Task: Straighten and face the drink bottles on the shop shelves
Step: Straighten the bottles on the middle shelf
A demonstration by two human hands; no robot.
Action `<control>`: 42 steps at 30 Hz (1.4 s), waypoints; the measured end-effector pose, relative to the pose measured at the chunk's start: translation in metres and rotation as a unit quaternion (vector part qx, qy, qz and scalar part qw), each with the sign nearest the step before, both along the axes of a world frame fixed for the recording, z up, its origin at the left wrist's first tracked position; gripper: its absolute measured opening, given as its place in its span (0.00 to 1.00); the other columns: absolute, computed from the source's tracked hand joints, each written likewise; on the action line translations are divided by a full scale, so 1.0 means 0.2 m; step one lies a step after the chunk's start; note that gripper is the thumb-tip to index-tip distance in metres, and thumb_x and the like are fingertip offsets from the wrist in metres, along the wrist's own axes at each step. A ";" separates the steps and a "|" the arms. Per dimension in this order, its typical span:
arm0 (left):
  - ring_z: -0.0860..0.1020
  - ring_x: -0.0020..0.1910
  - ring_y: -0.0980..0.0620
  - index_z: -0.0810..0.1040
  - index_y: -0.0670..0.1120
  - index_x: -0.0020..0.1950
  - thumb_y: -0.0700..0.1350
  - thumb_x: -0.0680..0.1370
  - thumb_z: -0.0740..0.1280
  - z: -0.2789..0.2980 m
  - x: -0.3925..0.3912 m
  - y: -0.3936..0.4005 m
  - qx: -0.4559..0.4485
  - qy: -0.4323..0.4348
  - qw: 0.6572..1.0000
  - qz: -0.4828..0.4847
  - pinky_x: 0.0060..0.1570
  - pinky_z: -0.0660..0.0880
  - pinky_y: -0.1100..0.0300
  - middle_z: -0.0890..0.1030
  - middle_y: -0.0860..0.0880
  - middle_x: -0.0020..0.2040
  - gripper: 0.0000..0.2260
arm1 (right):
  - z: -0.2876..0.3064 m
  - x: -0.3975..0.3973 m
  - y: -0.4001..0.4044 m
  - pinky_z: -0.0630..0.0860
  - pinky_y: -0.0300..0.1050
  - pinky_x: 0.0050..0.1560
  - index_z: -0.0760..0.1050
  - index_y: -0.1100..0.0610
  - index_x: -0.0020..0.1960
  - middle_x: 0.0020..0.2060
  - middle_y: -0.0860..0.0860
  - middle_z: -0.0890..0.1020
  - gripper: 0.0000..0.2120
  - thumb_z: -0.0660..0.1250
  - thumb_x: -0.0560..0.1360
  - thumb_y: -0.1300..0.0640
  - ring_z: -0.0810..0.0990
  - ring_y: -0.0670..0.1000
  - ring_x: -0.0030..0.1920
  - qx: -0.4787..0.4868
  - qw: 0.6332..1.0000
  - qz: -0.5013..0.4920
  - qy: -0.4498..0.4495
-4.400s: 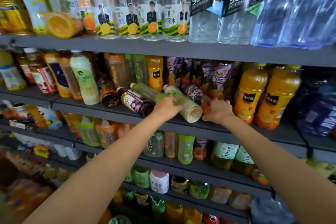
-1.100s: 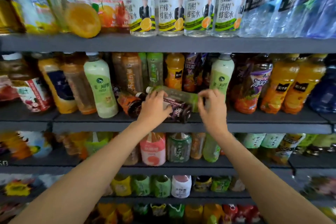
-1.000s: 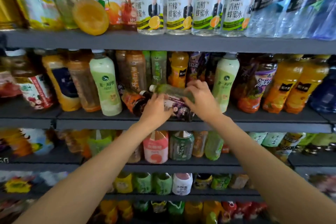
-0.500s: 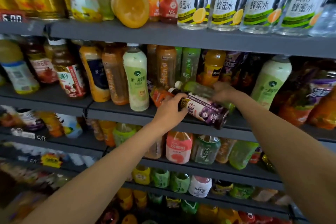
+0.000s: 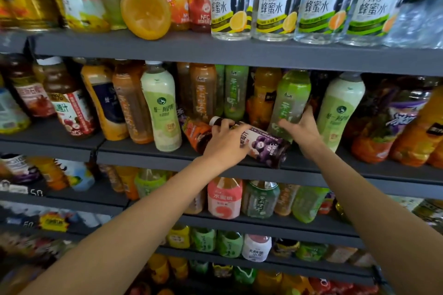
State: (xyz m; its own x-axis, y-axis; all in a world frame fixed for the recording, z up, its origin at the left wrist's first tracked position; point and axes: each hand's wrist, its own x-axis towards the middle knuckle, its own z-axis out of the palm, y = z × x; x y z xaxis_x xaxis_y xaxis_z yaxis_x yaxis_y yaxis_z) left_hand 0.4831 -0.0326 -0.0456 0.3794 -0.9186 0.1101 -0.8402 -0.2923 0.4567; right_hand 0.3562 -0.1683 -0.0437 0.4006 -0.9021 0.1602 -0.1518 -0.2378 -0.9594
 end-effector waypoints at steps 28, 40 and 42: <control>0.62 0.66 0.42 0.67 0.52 0.70 0.47 0.78 0.62 -0.04 0.18 0.18 -0.060 -0.115 0.985 0.116 0.64 0.61 0.49 0.66 0.46 0.68 0.20 | 0.14 0.28 0.25 0.72 0.45 0.53 0.69 0.61 0.62 0.58 0.57 0.76 0.29 0.74 0.68 0.48 0.75 0.56 0.57 -0.206 0.816 0.166 0.515; 0.61 0.65 0.41 0.62 0.51 0.73 0.44 0.77 0.63 -0.06 0.22 0.22 -0.028 -0.114 0.991 0.072 0.64 0.63 0.52 0.63 0.45 0.69 0.24 | 0.01 0.33 0.25 0.70 0.45 0.49 0.64 0.65 0.60 0.57 0.60 0.75 0.31 0.76 0.67 0.54 0.75 0.59 0.57 -0.126 0.980 -0.021 0.150; 0.61 0.65 0.41 0.63 0.51 0.73 0.43 0.77 0.63 -0.06 0.22 0.23 -0.029 -0.107 0.992 0.059 0.65 0.63 0.53 0.63 0.46 0.69 0.24 | -0.04 0.37 0.26 0.72 0.45 0.51 0.64 0.62 0.58 0.56 0.59 0.75 0.29 0.77 0.65 0.57 0.76 0.57 0.56 -0.126 0.990 -0.026 0.056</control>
